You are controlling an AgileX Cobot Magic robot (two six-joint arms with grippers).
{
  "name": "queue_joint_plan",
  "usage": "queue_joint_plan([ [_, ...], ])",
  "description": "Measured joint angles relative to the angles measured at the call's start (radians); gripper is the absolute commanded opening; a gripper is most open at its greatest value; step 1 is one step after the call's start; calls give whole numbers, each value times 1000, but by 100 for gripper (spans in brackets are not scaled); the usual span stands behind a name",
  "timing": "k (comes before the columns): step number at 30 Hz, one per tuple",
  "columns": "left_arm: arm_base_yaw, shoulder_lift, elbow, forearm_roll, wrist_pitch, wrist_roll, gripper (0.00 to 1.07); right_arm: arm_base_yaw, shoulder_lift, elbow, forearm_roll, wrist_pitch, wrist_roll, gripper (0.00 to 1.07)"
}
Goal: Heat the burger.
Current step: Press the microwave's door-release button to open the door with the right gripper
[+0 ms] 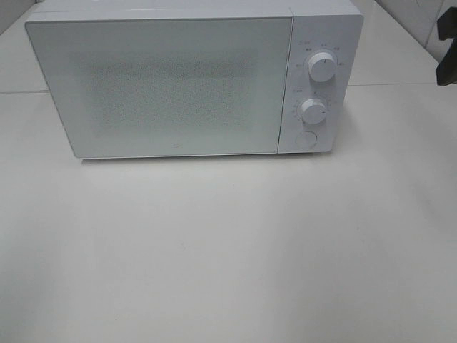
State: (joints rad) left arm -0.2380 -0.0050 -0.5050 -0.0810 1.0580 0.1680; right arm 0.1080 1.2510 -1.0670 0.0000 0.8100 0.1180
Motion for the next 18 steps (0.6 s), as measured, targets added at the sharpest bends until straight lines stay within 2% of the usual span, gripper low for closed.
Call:
queue_joint_plan([
  [3, 0, 0, 0, 0, 0, 0, 0, 0, -31, 7, 0, 10, -2, 63],
  [5, 0, 0, 0, 0, 0, 0, 0, 0, -151, 50, 0, 51, -26, 63],
  [8, 0, 0, 0, 0, 0, 0, 0, 0, -182, 66, 0, 59, -27, 63],
  [10, 0, 0, 0, 0, 0, 0, 0, 0, -301, 136, 0, 91, -31, 63],
  [18, 0, 0, 0, 0, 0, 0, 0, 0, -518, 280, 0, 122, -45, 63],
])
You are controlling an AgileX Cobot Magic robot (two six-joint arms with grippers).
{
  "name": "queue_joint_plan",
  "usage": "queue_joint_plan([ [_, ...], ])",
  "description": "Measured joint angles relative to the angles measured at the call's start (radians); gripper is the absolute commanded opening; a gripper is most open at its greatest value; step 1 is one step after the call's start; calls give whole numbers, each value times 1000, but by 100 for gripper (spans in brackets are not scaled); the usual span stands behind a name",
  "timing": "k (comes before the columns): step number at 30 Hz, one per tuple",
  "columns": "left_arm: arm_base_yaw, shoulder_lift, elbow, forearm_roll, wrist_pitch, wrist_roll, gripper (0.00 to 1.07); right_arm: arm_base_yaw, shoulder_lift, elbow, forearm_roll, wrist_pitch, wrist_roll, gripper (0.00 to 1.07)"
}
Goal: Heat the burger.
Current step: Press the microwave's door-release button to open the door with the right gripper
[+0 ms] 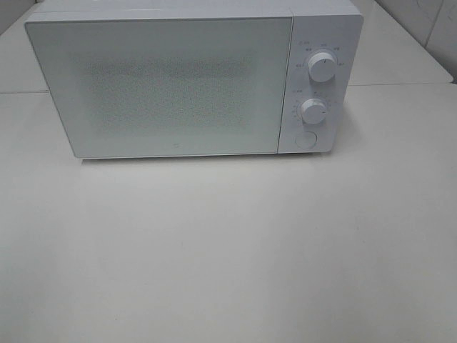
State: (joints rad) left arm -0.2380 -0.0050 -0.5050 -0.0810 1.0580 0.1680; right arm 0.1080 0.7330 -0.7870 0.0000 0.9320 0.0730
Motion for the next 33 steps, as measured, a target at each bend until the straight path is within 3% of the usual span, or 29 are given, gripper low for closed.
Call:
queue_joint_plan([
  [8, 0, 0, 0, 0, 0, 0, 0, 0, -276, 175, 0, 5, -30, 63],
  [14, 0, 0, 0, 0, 0, 0, 0, 0, -449, 249, 0, 7, -45, 63],
  [27, 0, 0, 0, 0, 0, 0, 0, 0, -726, 253, 0, 2, -73, 59],
  [33, 0, 0, 0, 0, 0, 0, 0, 0, -738, 253, 0, -3, -79, 57],
])
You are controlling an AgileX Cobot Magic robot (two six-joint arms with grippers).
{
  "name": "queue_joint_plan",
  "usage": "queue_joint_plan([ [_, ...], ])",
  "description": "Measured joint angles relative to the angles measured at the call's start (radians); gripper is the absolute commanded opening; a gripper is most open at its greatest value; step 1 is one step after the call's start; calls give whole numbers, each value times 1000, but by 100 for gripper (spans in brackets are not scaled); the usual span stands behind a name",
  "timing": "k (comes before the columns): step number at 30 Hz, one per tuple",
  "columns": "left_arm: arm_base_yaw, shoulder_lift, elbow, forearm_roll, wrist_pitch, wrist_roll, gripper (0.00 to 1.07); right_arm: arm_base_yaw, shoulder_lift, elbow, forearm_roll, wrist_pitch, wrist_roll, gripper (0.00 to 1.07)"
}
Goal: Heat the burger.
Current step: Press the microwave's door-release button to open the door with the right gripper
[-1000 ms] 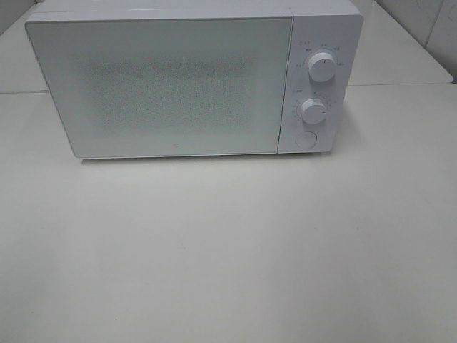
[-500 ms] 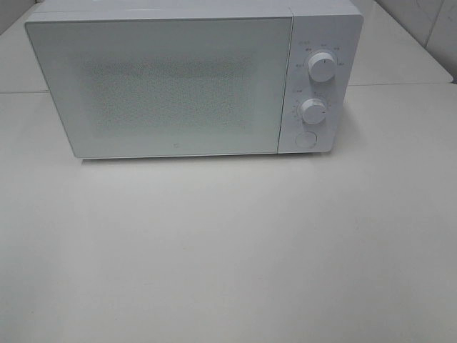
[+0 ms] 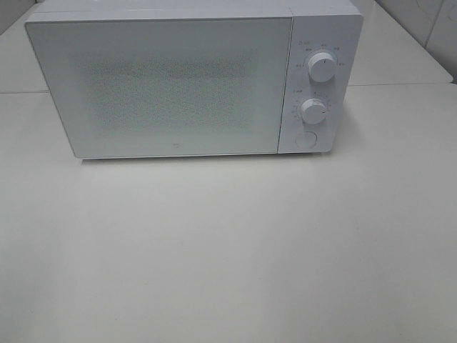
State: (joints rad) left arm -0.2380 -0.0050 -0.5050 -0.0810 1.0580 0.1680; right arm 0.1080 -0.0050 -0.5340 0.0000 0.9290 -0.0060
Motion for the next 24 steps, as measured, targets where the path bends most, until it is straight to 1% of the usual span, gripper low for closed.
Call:
queue_joint_plan([
  [9, 0, 0, 0, 0, 0, 0, 0, 0, 0, 0, 0, -1, 0, 57],
  [14, 0, 0, 0, 0, 0, 0, 0, 0, 4, 0, 0, -48, -1, 59],
  [17, 0, 0, 0, 0, 0, 0, 0, 0, 47, 0, 0, -83, -1, 60],
  [19, 0, 0, 0, 0, 0, 0, 0, 0, 129, 0, 0, -128, -1, 60],
  [20, 0, 0, 0, 0, 0, 0, 0, 0, 129, 0, 0, -128, -1, 60],
  [22, 0, 0, 0, 0, 0, 0, 0, 0, 235, 0, 0, -212, -1, 60],
  [24, 0, 0, 0, 0, 0, 0, 0, 0, 264, 1, 0, -234, -1, 60],
])
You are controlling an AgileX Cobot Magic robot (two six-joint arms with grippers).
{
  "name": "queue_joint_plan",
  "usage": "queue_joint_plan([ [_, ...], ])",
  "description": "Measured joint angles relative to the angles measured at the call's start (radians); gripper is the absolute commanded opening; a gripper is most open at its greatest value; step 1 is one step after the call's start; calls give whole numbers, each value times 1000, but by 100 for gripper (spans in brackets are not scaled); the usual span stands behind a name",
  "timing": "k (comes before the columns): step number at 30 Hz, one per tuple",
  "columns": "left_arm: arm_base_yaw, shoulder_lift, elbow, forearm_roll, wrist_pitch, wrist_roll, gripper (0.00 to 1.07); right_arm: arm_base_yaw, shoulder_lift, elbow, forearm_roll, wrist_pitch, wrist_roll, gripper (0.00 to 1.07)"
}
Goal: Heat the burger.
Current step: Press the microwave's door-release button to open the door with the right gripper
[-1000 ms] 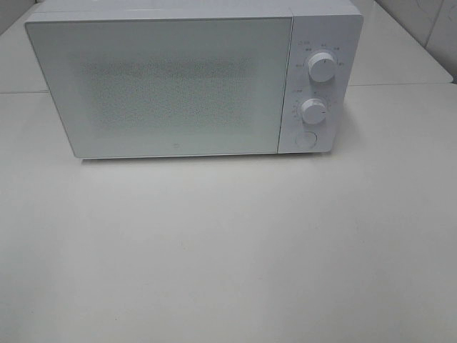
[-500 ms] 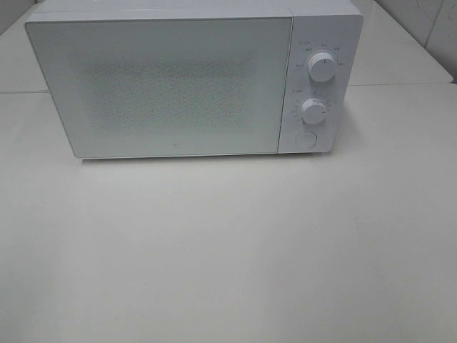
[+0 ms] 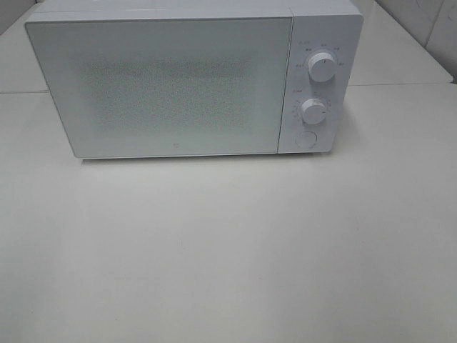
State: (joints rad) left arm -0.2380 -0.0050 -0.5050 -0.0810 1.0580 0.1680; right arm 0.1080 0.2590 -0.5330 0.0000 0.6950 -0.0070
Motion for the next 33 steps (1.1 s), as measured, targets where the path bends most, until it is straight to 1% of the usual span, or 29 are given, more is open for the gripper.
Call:
queue_joint_plan([
  [1, 0, 0, 0, 0, 0, 0, 0, 0, 57, 0, 0, -41, 0, 60],
  [4, 0, 0, 0, 0, 0, 0, 0, 0, 86, 0, 0, -63, 0, 60],
  [6, 0, 0, 0, 0, 0, 0, 0, 0, 192, 0, 0, -139, 0, 60],
  [9, 0, 0, 0, 0, 0, 0, 0, 0, 222, 0, 0, -158, 0, 60],
  [11, 0, 0, 0, 0, 0, 0, 0, 0, 337, 0, 0, -235, 0, 60],
  [12, 0, 0, 0, 0, 0, 0, 0, 0, 337, 0, 0, -235, 0, 60],
  [14, 0, 0, 0, 0, 0, 0, 0, 0, 421, 0, 0, -300, 0, 60],
  [15, 0, 0, 0, 0, 0, 0, 0, 0, 421, 0, 0, -300, 0, 60],
  [17, 0, 0, 0, 0, 0, 0, 0, 0, 501, 0, 0, -364, 0, 59],
  [19, 0, 0, 0, 0, 0, 0, 0, 0, 529, 0, 0, -386, 0, 58],
  [20, 0, 0, 0, 0, 0, 0, 0, 0, 583, 0, 0, -425, 0, 57],
  [23, 0, 0, 0, 0, 0, 0, 0, 0, 630, 0, 0, -464, 0, 57],
  [25, 0, 0, 0, 0, 0, 0, 0, 0, 701, 0, 0, -531, 0, 51],
  [26, 0, 0, 0, 0, 0, 0, 0, 0, 701, 0, 0, -531, 0, 51],
  [27, 0, 0, 0, 0, 0, 0, 0, 0, 726, 0, 0, -551, 0, 48],
  [28, 0, 0, 0, 0, 0, 0, 0, 0, 777, 0, 0, -604, 0, 40],
  [29, 0, 0, 0, 0, 0, 0, 0, 0, 777, 0, 0, -604, 0, 40],
  [30, 0, 0, 0, 0, 0, 0, 0, 0, 822, 0, 0, -657, 0, 35],
  [31, 0, 0, 0, 0, 0, 0, 0, 0, 841, 0, 0, -686, 0, 25],
  [32, 0, 0, 0, 0, 0, 0, 0, 0, 841, 0, 0, -686, 0, 25],
  [33, 0, 0, 0, 0, 0, 0, 0, 0, 890, 0, 0, -741, 0, 20],
])
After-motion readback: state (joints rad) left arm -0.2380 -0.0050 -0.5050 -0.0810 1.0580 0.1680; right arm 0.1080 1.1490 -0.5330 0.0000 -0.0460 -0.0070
